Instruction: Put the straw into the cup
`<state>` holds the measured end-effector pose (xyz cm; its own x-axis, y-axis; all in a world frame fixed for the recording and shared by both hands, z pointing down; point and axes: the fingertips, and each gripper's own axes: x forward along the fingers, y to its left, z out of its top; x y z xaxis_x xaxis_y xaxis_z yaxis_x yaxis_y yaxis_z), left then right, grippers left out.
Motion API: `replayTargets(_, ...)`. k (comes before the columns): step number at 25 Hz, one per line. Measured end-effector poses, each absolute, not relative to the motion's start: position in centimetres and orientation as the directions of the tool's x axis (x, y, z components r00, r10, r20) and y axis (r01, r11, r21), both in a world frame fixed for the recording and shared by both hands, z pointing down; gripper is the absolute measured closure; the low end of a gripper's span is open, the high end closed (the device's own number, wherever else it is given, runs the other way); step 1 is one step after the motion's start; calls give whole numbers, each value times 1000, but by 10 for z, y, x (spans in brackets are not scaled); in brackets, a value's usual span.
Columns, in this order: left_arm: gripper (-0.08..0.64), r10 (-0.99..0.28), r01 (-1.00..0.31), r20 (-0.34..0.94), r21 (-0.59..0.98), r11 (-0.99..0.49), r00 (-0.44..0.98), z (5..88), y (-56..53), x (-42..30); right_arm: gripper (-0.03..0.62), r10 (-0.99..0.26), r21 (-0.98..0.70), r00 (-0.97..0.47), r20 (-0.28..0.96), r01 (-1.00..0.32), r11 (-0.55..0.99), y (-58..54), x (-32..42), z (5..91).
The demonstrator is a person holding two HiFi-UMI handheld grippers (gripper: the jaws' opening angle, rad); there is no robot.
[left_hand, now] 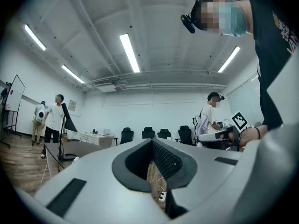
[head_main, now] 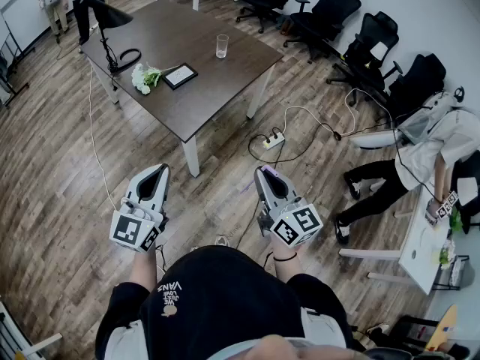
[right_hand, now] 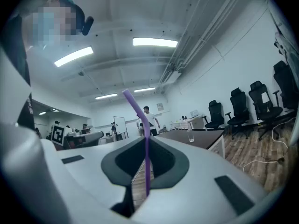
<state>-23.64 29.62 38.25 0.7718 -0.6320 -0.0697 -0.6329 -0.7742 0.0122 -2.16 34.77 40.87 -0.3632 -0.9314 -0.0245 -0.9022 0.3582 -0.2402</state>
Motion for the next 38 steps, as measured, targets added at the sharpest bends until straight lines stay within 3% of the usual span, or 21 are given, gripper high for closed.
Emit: replayTargets(38, 554, -642, -641, -50, 35, -767, 765, 402, 267, -164, 558, -914, -285, -404, -49, -871, 400, 311, 39, 416)
